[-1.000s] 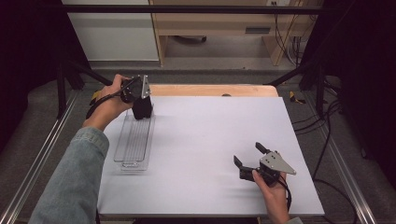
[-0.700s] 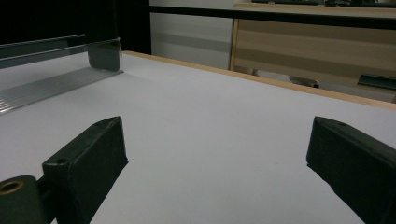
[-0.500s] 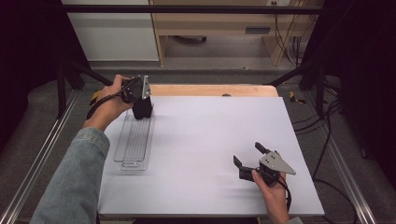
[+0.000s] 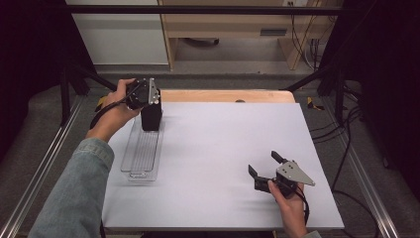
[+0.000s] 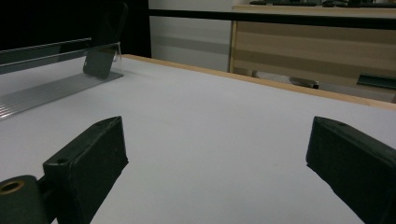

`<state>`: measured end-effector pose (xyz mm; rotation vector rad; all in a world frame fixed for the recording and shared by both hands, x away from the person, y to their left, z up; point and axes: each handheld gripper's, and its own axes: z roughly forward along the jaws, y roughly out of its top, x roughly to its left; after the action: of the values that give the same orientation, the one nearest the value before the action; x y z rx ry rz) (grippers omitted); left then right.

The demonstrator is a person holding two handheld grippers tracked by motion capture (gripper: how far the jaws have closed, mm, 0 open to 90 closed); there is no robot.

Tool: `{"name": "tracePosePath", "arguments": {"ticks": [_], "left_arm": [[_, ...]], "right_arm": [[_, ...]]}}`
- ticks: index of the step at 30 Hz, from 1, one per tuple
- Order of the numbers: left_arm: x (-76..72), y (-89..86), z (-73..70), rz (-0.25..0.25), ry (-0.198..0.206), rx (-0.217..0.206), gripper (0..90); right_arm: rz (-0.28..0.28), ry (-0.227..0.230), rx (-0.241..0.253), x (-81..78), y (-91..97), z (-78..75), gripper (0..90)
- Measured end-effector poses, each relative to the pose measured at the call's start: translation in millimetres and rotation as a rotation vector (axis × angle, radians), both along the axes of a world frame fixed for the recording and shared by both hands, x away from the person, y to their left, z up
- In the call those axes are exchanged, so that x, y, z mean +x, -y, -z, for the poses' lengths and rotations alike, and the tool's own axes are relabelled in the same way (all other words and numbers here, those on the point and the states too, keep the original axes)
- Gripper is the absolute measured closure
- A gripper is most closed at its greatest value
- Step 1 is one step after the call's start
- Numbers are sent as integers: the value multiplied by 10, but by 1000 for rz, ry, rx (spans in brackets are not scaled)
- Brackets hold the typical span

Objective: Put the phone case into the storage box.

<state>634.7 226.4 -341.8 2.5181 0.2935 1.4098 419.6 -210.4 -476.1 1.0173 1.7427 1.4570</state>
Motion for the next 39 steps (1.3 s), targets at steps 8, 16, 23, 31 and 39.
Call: {"name": "tracePosePath", "arguments": {"ticks": [8,16,23,31,39], "left_arm": [[-23,-8,22,-33,-22,-33,348],[-69,-3,12,-46,-25,-76,259],[-120,15,-15,-74,0,-123,178],[-183,50,21,-77,-11,-202,153],[-195,100,56,-107,-68,-282,125]], "right_arm": [[-1,0,-5,-2,-14,0,52],[-3,-1,-7,-2,-15,0,51],[-5,-1,-3,2,-16,-3,50],[-12,-7,-1,-4,-30,-12,47],[-13,-19,6,-4,-23,-11,43]]}}
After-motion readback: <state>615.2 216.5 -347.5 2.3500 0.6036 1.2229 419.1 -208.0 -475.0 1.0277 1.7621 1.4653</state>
